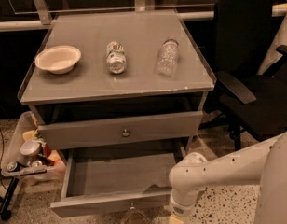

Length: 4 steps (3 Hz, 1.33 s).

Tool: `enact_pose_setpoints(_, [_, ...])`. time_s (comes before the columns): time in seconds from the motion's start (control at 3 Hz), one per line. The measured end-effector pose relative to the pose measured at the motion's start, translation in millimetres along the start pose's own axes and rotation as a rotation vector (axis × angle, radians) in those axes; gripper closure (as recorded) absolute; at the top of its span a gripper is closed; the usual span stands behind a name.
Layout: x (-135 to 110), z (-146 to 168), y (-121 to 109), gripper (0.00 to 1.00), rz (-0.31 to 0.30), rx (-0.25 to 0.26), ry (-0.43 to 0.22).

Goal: Close middle drawer

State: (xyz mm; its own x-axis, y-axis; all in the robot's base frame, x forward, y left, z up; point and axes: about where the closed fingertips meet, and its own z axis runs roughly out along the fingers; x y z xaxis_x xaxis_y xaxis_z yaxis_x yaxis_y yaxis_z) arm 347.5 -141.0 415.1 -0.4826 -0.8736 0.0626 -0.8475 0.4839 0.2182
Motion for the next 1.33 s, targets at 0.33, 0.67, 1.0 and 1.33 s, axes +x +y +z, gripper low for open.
enact_pose_setpoints(0.33, [0.0,0.0,0.0,0.19,0.0,0.0,0.0])
enact_pose_setpoints(0.67, [0.0,0.0,0.0,0.42,0.0,0.0,0.0])
enact_pose_setpoints(1.0, [0.0,0.1,0.0,0.65,0.0,0.0,0.0])
enact_pose_setpoints(1.33, [0.0,0.2,-0.1,0.88,0.0,0.0,0.0])
